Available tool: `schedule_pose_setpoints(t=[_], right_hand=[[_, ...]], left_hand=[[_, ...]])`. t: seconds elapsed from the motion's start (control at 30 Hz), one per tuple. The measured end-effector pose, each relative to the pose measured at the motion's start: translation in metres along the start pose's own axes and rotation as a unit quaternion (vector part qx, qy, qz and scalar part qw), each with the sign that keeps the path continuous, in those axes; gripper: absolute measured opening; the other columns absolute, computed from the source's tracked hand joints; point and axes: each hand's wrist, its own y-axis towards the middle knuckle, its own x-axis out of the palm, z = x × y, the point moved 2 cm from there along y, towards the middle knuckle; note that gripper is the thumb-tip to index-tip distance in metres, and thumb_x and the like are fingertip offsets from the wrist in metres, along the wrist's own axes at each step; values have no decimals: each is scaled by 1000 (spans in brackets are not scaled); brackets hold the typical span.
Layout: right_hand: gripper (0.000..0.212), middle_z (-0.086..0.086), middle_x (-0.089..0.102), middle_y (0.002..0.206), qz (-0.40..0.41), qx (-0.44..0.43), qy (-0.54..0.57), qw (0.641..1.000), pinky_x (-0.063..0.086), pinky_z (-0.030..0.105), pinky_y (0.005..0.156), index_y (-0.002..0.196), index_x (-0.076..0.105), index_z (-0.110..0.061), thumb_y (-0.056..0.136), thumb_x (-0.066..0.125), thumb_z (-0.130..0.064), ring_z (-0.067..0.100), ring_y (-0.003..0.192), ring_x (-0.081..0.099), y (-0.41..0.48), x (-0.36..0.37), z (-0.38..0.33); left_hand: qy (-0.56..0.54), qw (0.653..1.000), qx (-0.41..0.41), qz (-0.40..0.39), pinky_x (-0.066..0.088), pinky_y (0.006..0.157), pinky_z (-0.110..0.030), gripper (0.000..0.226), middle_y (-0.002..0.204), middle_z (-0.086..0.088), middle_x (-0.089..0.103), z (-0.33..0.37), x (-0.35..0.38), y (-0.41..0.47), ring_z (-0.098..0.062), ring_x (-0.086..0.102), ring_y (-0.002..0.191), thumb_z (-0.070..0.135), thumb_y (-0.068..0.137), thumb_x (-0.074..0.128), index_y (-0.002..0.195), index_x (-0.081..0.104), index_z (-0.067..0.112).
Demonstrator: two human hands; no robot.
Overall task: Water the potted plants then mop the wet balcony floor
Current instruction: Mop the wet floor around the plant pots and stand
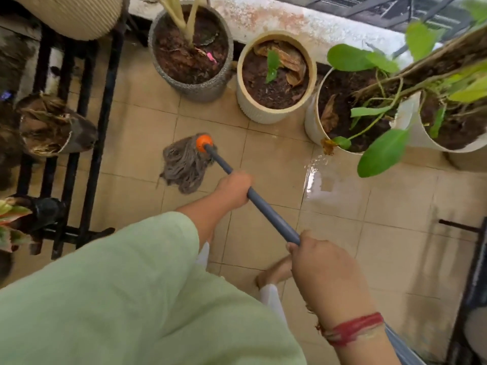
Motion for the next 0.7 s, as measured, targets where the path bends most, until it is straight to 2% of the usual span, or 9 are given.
schedule_pose_setpoints(t=[0.1, 0.13, 0.23, 0.3, 0.43, 0.53, 0.63, 0.7], right_hand=[[31, -3, 42, 71, 24, 69, 54, 996, 32, 28, 62, 111, 45, -14, 102, 24, -36, 16, 65, 38, -6, -4, 11], [31, -3, 40, 69, 33, 91, 70, 993, 32, 29, 62, 110, 45, -14, 102, 25, -36, 17, 65, 38, -3, -5, 12], [33, 8, 58, 89, 33, 120, 107, 986, 33, 30, 66, 110, 47, -11, 102, 26, -35, 22, 75, 41, 18, -5, 7], [34, 9, 61, 98, 26, 123, 125, 984, 34, 30, 67, 112, 48, -11, 102, 27, -35, 23, 76, 42, 27, -4, 0], [29, -1, 46, 70, 40, 123, 95, 987, 32, 29, 61, 109, 44, -13, 102, 27, -34, 21, 70, 42, 16, 3, -24], [27, 0, 55, 79, 42, 118, 84, 989, 32, 28, 60, 108, 43, -14, 102, 27, -35, 20, 69, 42, -3, 9, -43], [28, -3, 46, 74, 42, 91, 43, 994, 33, 28, 58, 109, 43, -15, 102, 27, -37, 20, 69, 44, -18, 6, -62], [28, -4, 52, 78, 33, 65, 5, 997, 32, 28, 53, 111, 44, -15, 102, 28, -36, 19, 70, 48, -21, 7, -75]], left_hand=[[39, 997, 53, 38, 50, 90, -43, 24, 119, -13, 53, 32, -24, 24, -30, 53, 113, 14, 88, 61, 112, 62, 8], [48, 996, 63, 47, 49, 91, -42, 25, 121, -13, 52, 38, -31, 32, -30, 51, 116, 13, 89, 61, 114, 61, 8], [64, 994, 77, 47, 49, 94, -42, 27, 123, -13, 49, 37, -44, 47, -29, 48, 120, 11, 90, 59, 116, 60, 9], [52, 994, 80, 53, 49, 93, -43, 24, 121, -14, 50, 25, -44, 50, -30, 48, 118, 11, 90, 58, 114, 60, 9], [-20, 992, 89, 90, 44, 93, -42, 19, 117, -14, 47, 7, -29, 39, -32, 45, 121, 19, 92, 59, 107, 57, 10], [-41, 991, 91, 85, 45, 95, -43, 22, 116, -16, 46, -6, -18, 23, -33, 45, 118, 23, 91, 60, 107, 57, 9], [-43, 993, 68, 81, 46, 93, -42, 24, 117, -14, 47, -27, -10, -2, -32, 48, 116, 26, 91, 61, 109, 57, 11], [-52, 995, 40, 79, 46, 90, -40, 24, 119, -11, 47, -45, -1, -18, -29, 49, 115, 26, 92, 59, 111, 56, 12]])
